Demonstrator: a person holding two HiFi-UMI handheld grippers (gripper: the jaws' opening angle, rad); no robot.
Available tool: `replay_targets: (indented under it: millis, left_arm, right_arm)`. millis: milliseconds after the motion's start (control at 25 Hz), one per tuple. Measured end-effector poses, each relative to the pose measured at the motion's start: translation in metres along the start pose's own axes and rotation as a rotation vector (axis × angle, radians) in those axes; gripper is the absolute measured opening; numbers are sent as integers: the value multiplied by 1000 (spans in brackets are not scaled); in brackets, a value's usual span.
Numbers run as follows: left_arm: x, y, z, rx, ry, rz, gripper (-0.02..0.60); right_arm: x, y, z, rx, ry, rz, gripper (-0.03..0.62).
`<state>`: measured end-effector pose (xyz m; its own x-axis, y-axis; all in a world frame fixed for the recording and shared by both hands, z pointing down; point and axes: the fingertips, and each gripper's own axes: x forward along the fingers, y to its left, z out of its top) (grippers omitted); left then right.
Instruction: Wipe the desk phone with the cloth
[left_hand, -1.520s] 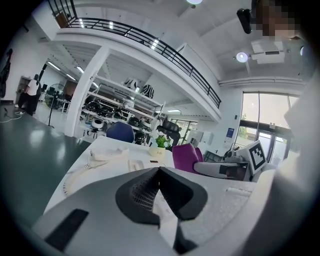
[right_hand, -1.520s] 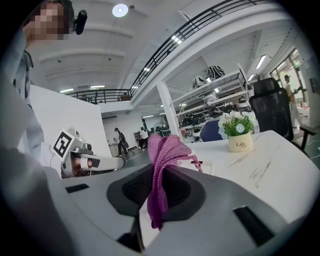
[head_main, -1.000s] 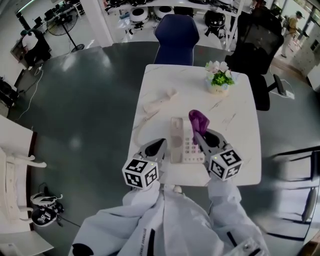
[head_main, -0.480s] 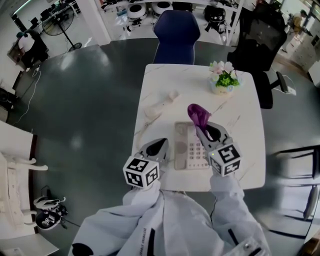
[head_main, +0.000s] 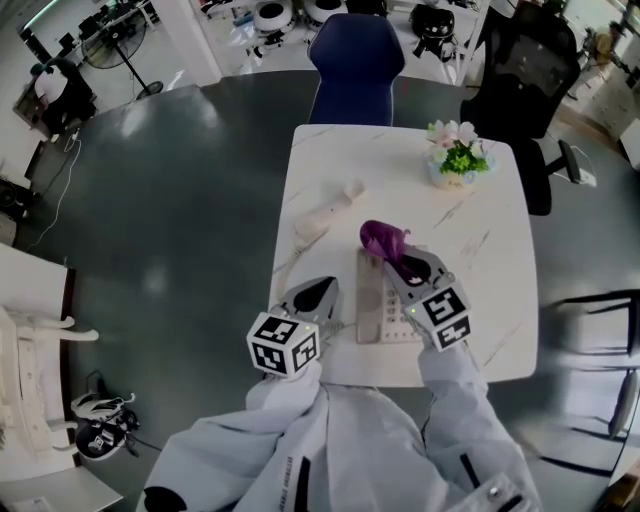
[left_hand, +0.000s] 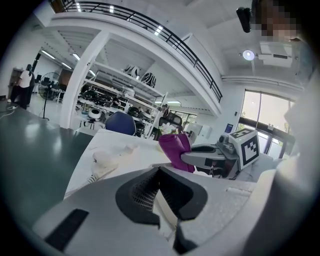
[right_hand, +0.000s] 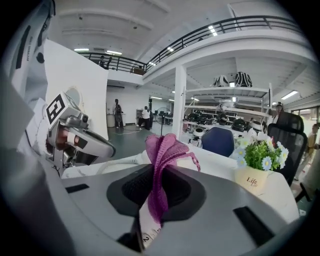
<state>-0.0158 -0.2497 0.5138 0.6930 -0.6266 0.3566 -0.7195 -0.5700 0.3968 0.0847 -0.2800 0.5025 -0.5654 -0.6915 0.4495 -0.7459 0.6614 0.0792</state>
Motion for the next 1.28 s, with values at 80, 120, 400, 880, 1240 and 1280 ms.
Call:
replay_targets:
  millis: [80,120,400,880,1240,1280]
  left_arm:
    - [1,3,-1,-7,2,-1,-2]
    - [1,4,-1,-9,3,-2,-2]
    - [0,4,-7,-5,19,-15,-2]
    - [-7,1,-16,-14,28,-25,-3]
    - [-16,-5,-20,-19,12,-6,-2]
    - [-18,-5,-20,-22,7,2,-2]
  right_arm:
    - [6,5,-7,9,21,18,38]
    - [8,6,-10,16,30,23,38]
    - [17,17,-30,42,95,53,38]
    - [22,24,-42,64,144,64,38]
    - [19,29,-47,60,161,76,38]
    - [18,31,-48,64,167,82,38]
